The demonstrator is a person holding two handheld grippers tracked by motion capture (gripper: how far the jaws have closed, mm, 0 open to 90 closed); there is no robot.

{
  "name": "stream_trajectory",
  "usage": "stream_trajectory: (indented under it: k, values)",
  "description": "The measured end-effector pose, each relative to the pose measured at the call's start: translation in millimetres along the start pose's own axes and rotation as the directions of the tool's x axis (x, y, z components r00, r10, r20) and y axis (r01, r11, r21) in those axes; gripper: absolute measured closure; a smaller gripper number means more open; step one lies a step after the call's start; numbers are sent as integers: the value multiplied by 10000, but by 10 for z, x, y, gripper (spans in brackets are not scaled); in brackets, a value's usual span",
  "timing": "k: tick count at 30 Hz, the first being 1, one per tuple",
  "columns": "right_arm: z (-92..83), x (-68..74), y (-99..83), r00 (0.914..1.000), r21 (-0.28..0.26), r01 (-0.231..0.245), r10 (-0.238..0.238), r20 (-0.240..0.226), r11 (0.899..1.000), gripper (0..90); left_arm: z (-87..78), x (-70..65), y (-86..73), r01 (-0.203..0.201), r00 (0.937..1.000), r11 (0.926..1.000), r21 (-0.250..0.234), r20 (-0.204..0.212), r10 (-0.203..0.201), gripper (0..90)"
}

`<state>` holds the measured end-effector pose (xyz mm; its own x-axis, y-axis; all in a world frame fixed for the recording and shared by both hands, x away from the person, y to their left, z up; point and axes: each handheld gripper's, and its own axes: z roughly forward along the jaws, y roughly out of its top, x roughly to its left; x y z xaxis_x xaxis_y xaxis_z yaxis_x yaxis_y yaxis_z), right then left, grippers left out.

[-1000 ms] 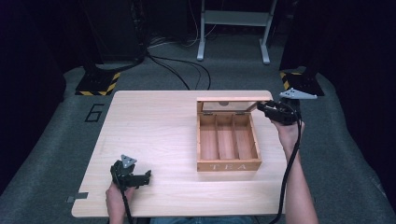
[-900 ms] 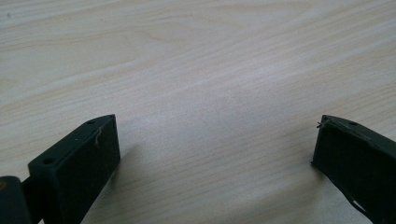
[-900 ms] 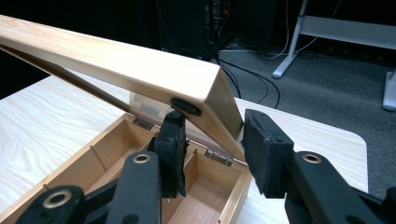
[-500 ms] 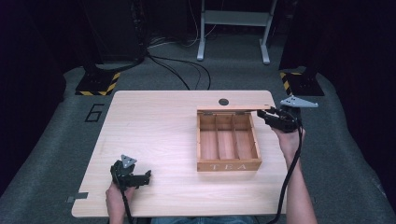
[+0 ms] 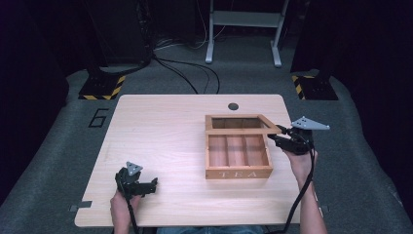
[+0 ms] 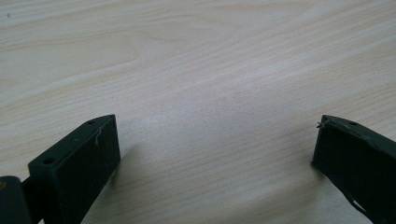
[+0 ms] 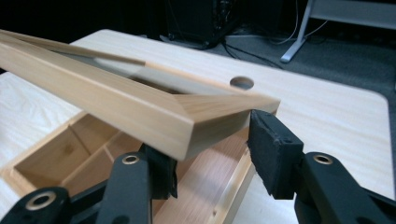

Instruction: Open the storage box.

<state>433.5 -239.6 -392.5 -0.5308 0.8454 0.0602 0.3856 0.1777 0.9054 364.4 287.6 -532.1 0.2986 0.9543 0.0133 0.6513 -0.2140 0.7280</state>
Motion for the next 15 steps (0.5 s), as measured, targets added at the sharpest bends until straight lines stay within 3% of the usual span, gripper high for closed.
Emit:
stream_trajectory:
  k: [15]
  values:
    - [61, 59, -480, 9974, 571, -677, 690, -218, 9961, 506, -6, 5, 4, -8, 10000, 9999, 104, 70, 7, 4]
